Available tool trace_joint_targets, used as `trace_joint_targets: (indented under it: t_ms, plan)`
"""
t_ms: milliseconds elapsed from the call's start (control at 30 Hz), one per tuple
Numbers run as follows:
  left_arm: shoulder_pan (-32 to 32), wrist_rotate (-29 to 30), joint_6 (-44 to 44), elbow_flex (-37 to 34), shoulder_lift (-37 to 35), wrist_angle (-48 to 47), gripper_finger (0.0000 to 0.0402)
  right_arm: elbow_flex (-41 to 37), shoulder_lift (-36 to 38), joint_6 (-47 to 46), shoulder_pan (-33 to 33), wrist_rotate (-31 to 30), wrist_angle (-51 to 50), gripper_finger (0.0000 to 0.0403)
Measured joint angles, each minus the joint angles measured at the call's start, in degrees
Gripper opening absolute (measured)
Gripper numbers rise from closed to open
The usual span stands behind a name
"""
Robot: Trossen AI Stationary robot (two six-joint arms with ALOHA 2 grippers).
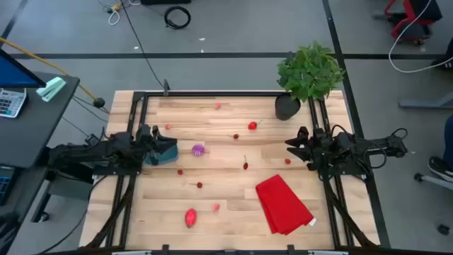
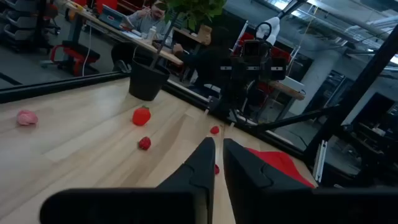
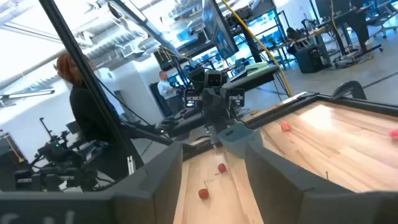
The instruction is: Pick and placing Produce into tupperware
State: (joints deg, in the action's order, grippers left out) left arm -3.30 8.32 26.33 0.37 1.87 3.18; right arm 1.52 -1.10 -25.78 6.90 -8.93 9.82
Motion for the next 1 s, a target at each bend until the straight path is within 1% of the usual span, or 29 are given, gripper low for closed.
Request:
trace_joint_targets:
  t_ms: [433,767,1000]
  plan:
    - [-0.01,0.0,0.02,-0.01,0.0,-0.01,0.0028,0.01,0.02,0.0,-0.02,0.01,-0.01,0.0183]
    - [-0.01,0.0,0.02,0.01,0.0,-0.02,0.004,0.01,0.01,0.0,0.0,0.01,-0.02,0.0183]
    - [0.0,0.0,0.01,0.0,-0.01,-0.01,0.0035,0.01,0.0,0.0,0.0,0.0,0.0,0.0183]
